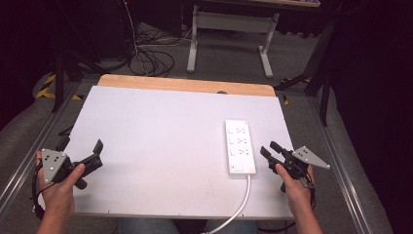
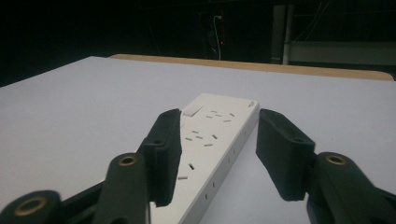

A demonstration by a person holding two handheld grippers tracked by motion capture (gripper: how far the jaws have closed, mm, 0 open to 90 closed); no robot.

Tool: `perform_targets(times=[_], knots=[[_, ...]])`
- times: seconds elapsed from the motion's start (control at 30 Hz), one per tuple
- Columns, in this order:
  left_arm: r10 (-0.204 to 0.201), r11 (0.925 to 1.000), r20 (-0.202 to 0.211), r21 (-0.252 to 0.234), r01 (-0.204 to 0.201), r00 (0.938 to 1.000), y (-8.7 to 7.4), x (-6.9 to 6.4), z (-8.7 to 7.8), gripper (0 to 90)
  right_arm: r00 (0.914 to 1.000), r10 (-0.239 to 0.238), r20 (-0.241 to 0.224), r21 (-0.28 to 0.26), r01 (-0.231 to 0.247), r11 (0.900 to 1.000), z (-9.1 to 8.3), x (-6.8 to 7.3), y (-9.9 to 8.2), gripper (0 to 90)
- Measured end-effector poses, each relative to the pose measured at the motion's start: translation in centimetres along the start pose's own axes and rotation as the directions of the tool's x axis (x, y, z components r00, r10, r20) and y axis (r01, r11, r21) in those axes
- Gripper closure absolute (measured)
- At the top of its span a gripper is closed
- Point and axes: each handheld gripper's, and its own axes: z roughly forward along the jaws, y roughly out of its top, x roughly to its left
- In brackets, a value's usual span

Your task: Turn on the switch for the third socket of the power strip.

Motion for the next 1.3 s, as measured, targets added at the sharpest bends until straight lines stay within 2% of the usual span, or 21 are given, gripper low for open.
perform_targets(times=[0.17, 0.27, 0.57, 0.93, 1.3], knots=[[-0.002, 1.0000, 0.000, 0.000, 0.002, 1.0000, -0.01, 0.02, 0.01, 0.6, 1.0000, -0.001, 0.007, 0.012, 0.001, 0.9999, -0.15, -0.04, 0.05, 65.0], [-0.003, 1.0000, 0.000, -0.001, 0.003, 1.0000, 0.00, 0.03, 0.00, 0.6, 0.9994, 0.035, 0.004, 0.023, -0.035, 0.9991, -0.23, -0.15, 0.04, 71.8], [-0.006, 1.0000, 0.000, -0.001, 0.006, 1.0000, 0.00, 0.06, 0.00, 0.5, 1.0000, 0.000, -0.004, 0.043, 0.000, 0.9991, -0.19, 0.15, 0.11, 83.1], [0.001, 1.0000, 0.004, 0.001, -0.001, 1.0000, -0.01, 0.05, 0.02, 0.6, 0.9990, -0.045, 0.003, 0.053, 0.045, 0.9976, -0.27, 0.32, 0.30, 89.8], [-0.001, 1.0000, 0.007, 0.003, 0.001, 1.0000, -0.04, -0.02, 0.07, 0.5, 0.9969, -0.079, -0.001, 0.059, 0.079, 0.9951, -0.18, 0.39, 0.72, 90.0]])
